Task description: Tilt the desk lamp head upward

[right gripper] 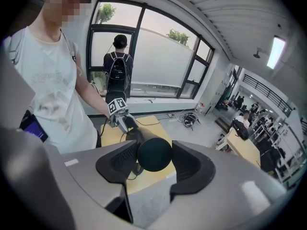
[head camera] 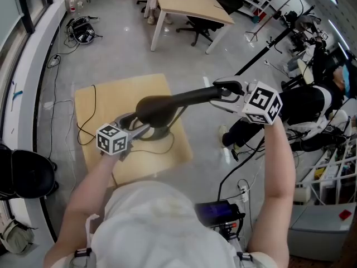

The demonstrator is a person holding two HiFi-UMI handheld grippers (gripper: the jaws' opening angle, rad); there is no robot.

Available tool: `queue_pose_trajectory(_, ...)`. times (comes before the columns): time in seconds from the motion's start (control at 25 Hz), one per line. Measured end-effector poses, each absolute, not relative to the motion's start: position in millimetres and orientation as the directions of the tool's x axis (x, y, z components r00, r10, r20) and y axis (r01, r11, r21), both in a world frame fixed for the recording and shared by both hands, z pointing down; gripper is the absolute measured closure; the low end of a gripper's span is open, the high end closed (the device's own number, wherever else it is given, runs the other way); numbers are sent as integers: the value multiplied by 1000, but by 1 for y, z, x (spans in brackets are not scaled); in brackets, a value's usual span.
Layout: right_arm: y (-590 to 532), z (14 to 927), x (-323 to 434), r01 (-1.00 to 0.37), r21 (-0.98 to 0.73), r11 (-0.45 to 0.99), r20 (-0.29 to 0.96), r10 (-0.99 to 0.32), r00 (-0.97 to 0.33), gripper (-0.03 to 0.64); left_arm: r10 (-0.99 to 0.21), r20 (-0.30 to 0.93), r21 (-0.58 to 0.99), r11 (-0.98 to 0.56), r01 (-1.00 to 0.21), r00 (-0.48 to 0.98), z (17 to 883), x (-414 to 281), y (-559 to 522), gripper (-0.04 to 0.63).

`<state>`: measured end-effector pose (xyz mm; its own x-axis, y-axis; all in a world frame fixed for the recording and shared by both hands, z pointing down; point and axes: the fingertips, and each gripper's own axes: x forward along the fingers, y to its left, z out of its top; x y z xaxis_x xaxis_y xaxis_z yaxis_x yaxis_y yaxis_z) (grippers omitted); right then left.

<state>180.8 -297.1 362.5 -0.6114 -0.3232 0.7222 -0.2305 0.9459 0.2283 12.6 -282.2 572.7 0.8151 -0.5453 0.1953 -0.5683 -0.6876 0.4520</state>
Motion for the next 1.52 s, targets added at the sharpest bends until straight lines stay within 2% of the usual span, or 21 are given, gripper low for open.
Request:
queue_pose_trajectory(0.64,-298,366,186,-273,194,942,681,-330,-654,378,-570,180,421,-692,-587,802,553,-5,-290,276)
queue_pose_trajectory(1.52,-296,376,195,-333,127,934,640,-334,-692,379,-615,193,292,-708,-643,765,519,-28,-294,276)
